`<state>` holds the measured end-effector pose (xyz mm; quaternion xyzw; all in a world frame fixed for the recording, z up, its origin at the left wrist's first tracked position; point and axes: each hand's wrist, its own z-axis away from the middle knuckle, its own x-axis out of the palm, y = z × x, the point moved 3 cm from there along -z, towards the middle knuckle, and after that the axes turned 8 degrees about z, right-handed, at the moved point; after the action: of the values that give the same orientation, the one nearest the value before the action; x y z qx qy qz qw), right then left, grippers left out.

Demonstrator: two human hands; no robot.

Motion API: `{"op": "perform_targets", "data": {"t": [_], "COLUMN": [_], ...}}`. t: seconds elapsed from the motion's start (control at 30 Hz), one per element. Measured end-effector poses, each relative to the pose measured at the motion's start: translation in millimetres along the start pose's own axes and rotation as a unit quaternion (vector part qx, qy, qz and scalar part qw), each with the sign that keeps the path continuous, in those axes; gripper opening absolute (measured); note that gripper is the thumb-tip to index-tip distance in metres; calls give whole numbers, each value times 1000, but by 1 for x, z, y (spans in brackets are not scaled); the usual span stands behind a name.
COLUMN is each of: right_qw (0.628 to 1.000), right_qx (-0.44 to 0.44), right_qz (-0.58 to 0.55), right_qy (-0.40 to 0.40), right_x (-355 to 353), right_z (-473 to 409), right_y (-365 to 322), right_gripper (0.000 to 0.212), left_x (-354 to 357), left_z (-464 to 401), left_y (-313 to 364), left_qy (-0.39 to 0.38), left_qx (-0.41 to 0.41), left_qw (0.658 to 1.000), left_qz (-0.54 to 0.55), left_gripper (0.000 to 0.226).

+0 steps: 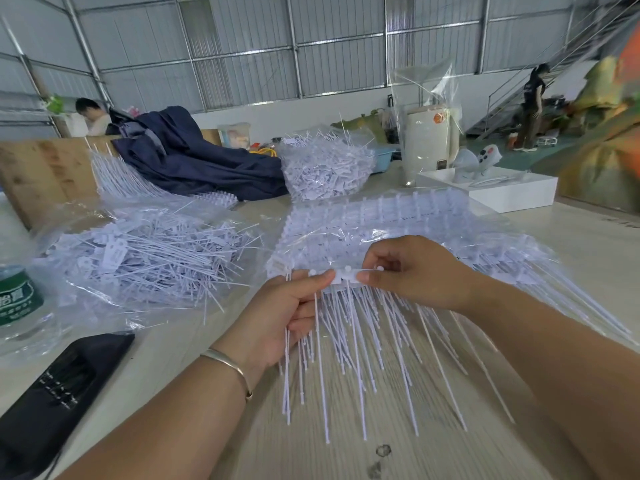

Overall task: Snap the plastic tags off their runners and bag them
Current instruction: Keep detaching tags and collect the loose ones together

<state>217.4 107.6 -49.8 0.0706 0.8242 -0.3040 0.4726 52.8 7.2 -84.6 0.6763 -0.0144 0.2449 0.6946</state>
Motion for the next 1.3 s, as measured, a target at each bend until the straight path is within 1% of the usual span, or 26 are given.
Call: {"op": "perform_targets", "data": {"t": [0.07,0.13,0.23,0.33,0.4,0.5,0.57,0.6,0.67,0.73,0.87,0.93,0.97,1.07,1.17,1.23,1.3], "right_qw": [1000,998,988,979,974,959,952,950,947,950,959,961,962,963,960,962,966], "right_qx": [1,0,2,-3,-13,-41,-42,-36,-25,-16,-4,5,11,29,39,32,27], "right_qz": [4,-50,-146,-196,-223,-273,-294,-301,-309,-303,-278,-273,-270,-267,-277,-272,-258], "right_qy": [-10,-26,-47,-51,-49,-60,-76,-81,-82,-76,-50,-35,-27,-2,19,19,15], "right_x": [-1,-1,-1,-5,-8,-7,-3,-1,1,2,3,2,1,-1,-3,-3,-2], "right_z": [0,1,1,2,3,5,6,6,6,5,4,4,4,1,0,0,0], "right_y": [0,-2,-4,-7,-10,-17,-20,-19,-18,-16,-13,-9,-7,-3,0,0,0], "right_gripper": [25,29,31,31,31,25,22,21,18,21,40,50,50,46,37,36,35], "left_x": [3,6,9,13,16,27,32,34,34,33,29,26,24,17,11,9,11], "left_z": [3,6,8,11,13,20,25,25,23,20,17,15,15,13,12,11,11], "left_y": [2,4,5,6,6,4,3,3,2,1,3,5,6,10,11,10,9], "left_qy": [-18,-34,-48,-73,-110,-213,-274,-284,-271,-233,-198,-183,-170,-117,-81,-73,-84], "left_qx": [0,-7,-28,-39,-50,-91,-106,-103,-95,-99,-91,-94,-95,-70,-31,-37,-53], "left_qw": [1000,999,996,991,984,957,942,941,948,956,966,969,972,979,990,991,990], "left_qz": [4,19,72,104,132,172,165,152,140,146,142,134,133,153,114,104,97], "left_gripper": [22,21,22,21,21,19,22,22,24,27,14,21,25,22,23,26,26]}}
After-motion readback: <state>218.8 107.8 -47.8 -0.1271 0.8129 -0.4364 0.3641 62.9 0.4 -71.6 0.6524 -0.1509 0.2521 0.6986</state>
